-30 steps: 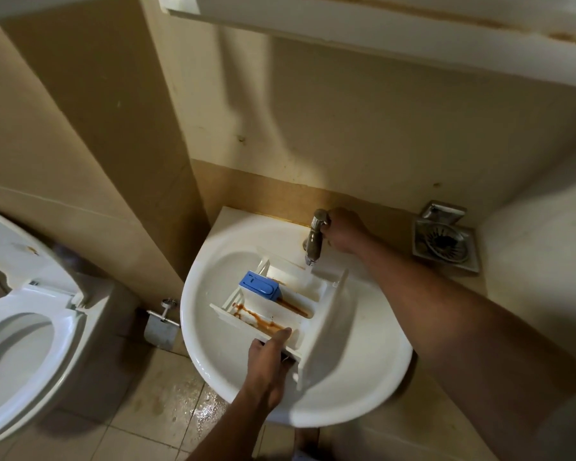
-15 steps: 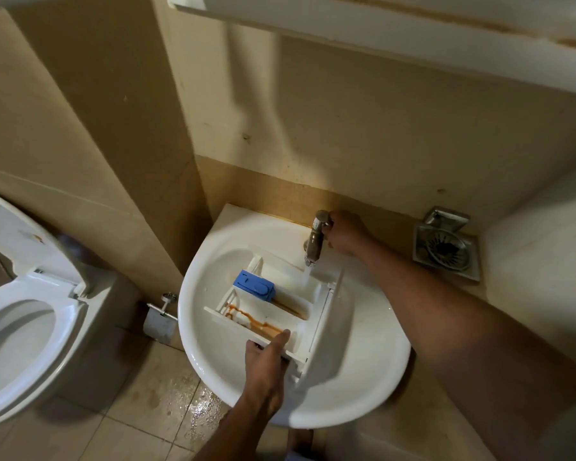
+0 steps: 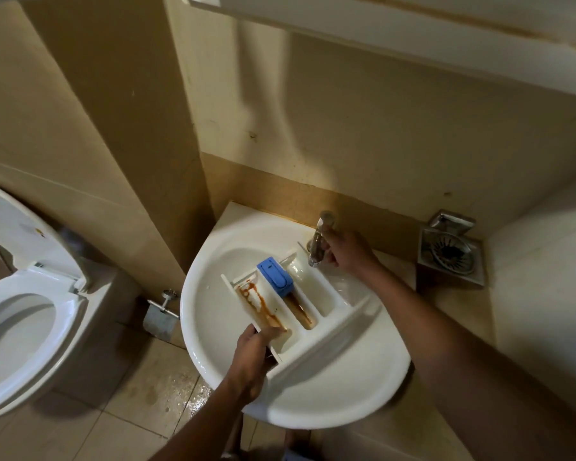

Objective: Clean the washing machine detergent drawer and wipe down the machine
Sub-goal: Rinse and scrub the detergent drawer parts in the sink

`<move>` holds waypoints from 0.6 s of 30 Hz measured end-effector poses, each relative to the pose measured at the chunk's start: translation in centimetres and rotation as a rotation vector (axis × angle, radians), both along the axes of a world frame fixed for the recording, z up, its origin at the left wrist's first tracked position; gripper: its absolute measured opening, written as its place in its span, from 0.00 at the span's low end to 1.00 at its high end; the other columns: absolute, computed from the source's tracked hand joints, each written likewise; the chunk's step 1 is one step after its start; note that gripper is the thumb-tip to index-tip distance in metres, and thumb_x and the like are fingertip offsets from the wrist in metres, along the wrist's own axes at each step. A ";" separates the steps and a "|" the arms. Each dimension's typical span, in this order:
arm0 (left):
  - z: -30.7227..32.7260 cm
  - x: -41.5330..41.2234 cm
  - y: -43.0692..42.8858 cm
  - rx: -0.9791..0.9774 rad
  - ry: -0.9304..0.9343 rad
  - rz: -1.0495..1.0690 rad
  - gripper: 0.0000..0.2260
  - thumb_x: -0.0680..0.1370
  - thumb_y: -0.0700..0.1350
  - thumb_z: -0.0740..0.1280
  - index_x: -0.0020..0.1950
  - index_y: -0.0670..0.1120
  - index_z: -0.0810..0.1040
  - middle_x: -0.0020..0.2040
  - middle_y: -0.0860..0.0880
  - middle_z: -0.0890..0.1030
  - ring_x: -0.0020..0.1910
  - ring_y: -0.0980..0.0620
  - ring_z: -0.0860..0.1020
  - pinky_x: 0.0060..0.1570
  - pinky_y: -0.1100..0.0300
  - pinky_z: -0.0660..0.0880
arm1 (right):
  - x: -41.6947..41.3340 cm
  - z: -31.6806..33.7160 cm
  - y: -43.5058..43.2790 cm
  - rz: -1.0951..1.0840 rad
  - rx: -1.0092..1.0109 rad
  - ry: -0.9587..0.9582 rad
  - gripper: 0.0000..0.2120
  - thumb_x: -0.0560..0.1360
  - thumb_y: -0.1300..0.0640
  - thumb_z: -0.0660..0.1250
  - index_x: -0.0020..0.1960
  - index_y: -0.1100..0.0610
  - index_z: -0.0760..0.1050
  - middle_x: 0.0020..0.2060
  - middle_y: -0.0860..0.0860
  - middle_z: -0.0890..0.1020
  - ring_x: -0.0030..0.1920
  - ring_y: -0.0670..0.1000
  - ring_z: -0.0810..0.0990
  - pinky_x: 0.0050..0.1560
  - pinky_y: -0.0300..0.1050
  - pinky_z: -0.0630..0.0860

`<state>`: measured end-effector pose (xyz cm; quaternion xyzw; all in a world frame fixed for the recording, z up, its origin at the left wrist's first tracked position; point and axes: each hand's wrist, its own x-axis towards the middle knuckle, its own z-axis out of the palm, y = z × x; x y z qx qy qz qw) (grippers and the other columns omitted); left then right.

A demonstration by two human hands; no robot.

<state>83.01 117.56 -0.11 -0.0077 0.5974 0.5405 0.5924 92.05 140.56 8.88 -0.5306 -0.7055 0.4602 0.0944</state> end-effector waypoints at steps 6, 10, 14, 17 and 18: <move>0.8 -3.3 0.9 -0.020 0.019 -0.270 0.21 0.68 0.42 0.72 0.61 0.41 0.80 0.53 0.39 0.86 0.52 0.37 0.84 0.55 0.46 0.81 | 6.8 -3.2 -4.3 -0.100 -0.188 -0.136 0.16 0.77 0.43 0.67 0.49 0.57 0.79 0.46 0.53 0.83 0.52 0.57 0.82 0.47 0.46 0.74; 1.6 -5.2 1.9 -0.049 -0.004 -0.470 0.11 0.77 0.39 0.67 0.58 0.40 0.80 0.51 0.40 0.85 0.47 0.43 0.83 0.49 0.52 0.80 | 9.4 -3.7 -6.7 -0.254 -0.692 0.177 0.23 0.77 0.43 0.70 0.66 0.56 0.75 0.61 0.58 0.82 0.58 0.59 0.83 0.58 0.54 0.79; 2.3 -6.7 4.3 -0.057 -0.014 -0.642 0.12 0.79 0.41 0.68 0.61 0.40 0.79 0.54 0.41 0.85 0.50 0.44 0.84 0.51 0.52 0.81 | 9.8 -4.2 -9.4 -0.357 -0.760 0.283 0.18 0.79 0.49 0.68 0.65 0.57 0.77 0.57 0.58 0.85 0.57 0.58 0.84 0.58 0.53 0.80; 2.7 -7.7 6.4 -0.079 -0.002 -0.815 0.20 0.75 0.46 0.73 0.65 0.41 0.77 0.54 0.40 0.86 0.50 0.43 0.86 0.46 0.52 0.83 | 9.3 -4.0 -11.2 -0.459 -0.579 0.259 0.10 0.79 0.55 0.67 0.59 0.57 0.78 0.48 0.55 0.87 0.51 0.56 0.85 0.55 0.53 0.80; 2.9 -8.0 7.2 -0.097 0.017 -0.868 0.21 0.74 0.49 0.74 0.65 0.43 0.77 0.54 0.41 0.86 0.50 0.43 0.86 0.46 0.51 0.83 | 9.1 -3.8 -11.9 -0.471 -0.558 0.266 0.08 0.79 0.57 0.66 0.56 0.59 0.79 0.44 0.55 0.87 0.46 0.55 0.86 0.49 0.52 0.82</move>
